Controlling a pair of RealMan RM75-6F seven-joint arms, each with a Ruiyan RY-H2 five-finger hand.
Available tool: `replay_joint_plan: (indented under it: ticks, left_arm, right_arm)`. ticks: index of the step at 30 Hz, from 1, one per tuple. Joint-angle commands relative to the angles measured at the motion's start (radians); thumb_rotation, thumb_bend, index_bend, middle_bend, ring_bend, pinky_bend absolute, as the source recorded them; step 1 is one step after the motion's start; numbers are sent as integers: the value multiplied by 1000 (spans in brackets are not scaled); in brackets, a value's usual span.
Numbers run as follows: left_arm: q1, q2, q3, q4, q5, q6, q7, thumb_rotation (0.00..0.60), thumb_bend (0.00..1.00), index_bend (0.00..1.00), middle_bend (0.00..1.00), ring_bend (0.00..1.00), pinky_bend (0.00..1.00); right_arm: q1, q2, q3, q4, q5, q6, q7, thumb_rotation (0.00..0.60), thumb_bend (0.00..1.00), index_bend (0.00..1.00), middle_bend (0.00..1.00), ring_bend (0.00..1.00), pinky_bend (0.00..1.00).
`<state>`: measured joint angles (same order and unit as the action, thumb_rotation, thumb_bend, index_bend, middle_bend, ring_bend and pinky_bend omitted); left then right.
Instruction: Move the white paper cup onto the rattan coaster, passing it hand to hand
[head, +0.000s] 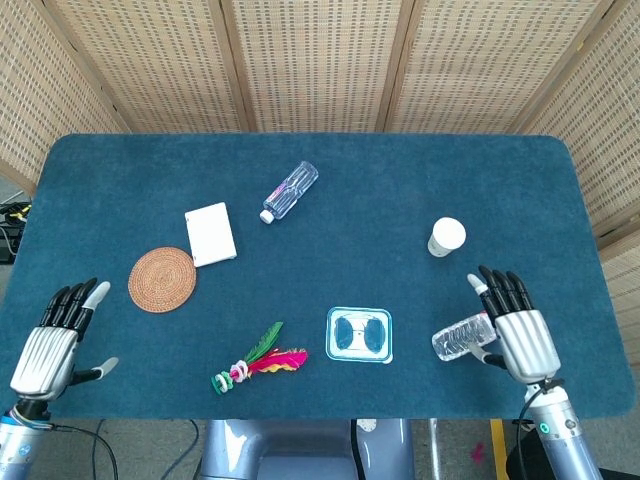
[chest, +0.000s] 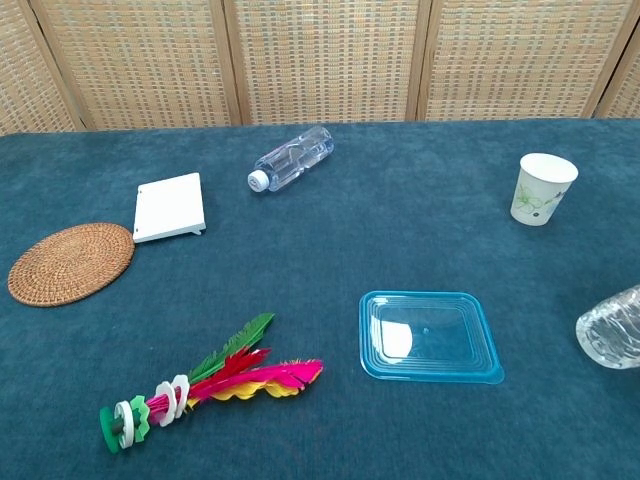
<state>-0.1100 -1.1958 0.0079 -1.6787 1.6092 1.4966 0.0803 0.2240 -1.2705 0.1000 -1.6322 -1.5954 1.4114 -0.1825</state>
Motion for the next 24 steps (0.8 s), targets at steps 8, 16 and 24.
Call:
replay_joint_plan:
  ticks: [8, 16, 24]
  left_arm:
    - [-10, 0, -23, 20, -51, -24, -13, 600, 106, 0, 0, 0, 0]
    - [-17, -4, -23, 26, -62, -42, -14, 600, 104, 0, 0, 0, 0]
    - [-21, -9, -30, 35, -81, -52, -12, 600, 104, 0, 0, 0, 0]
  right_arm:
    - [301, 9, 206, 35, 312, -391, -163, 600, 84, 36, 0, 0, 0]
    - [419, -27, 236, 136, 462, -512, -244, 600, 84, 70, 0, 0, 0]
    - [485, -61, 232, 239, 576, -581, -256, 600, 84, 100, 0, 0, 0]
